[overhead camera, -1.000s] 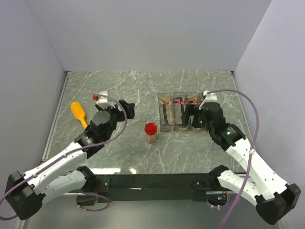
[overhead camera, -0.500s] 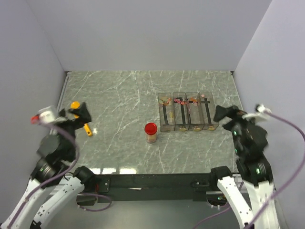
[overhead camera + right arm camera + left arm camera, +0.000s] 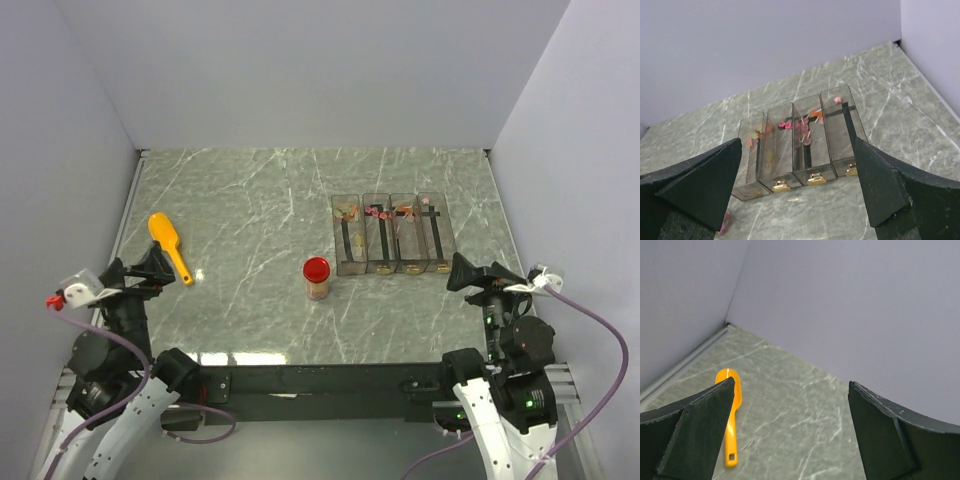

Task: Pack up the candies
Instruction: Reset both arms

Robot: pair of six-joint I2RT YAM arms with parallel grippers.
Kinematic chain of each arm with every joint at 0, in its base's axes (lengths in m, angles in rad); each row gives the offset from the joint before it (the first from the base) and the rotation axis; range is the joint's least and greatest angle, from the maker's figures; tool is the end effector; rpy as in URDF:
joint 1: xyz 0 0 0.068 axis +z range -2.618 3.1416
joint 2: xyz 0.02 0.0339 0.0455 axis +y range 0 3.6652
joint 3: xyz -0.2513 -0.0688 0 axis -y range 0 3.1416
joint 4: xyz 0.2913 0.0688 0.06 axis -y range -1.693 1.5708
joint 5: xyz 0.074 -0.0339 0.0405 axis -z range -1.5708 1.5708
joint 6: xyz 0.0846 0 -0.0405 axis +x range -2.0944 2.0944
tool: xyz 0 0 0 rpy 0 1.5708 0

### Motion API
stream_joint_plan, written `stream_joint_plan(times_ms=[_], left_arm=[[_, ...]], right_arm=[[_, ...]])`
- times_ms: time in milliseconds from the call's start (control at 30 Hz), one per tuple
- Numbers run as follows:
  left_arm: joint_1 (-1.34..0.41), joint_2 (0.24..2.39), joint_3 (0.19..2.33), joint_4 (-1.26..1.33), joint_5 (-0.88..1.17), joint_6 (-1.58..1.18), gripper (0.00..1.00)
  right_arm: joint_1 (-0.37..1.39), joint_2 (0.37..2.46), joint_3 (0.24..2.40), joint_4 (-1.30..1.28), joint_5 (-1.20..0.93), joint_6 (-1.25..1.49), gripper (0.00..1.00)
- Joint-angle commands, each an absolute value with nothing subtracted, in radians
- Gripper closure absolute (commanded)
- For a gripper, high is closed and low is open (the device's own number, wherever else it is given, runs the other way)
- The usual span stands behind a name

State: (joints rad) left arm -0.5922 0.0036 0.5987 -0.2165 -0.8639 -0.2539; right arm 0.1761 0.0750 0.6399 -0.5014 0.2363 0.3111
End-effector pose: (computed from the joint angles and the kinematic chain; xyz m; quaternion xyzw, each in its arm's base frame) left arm 0.1156 -0.0003 0.3751 -0.2557 0.5609 -0.0942 0.7818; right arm 0.1406 0.0049 0.3489 0.1316 0.6722 0.0964 0.7222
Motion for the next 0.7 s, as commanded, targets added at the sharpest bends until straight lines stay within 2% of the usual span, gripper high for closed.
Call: stream_joint_plan(times_ms=[0, 667], left_arm=[[-0.589, -0.152, 0.580, -0.233, -0.868, -0.282, 0.00], [-0.540, -0.089, 0.545, -0.238, -0.851, -0.273, 0.00]], right_arm=[[0.172, 0.023, 0.608, -0.437, 0.215, 0.278, 0.00], [0.173, 0.006, 0.563, -0.400, 0.178, 0.276, 0.00]])
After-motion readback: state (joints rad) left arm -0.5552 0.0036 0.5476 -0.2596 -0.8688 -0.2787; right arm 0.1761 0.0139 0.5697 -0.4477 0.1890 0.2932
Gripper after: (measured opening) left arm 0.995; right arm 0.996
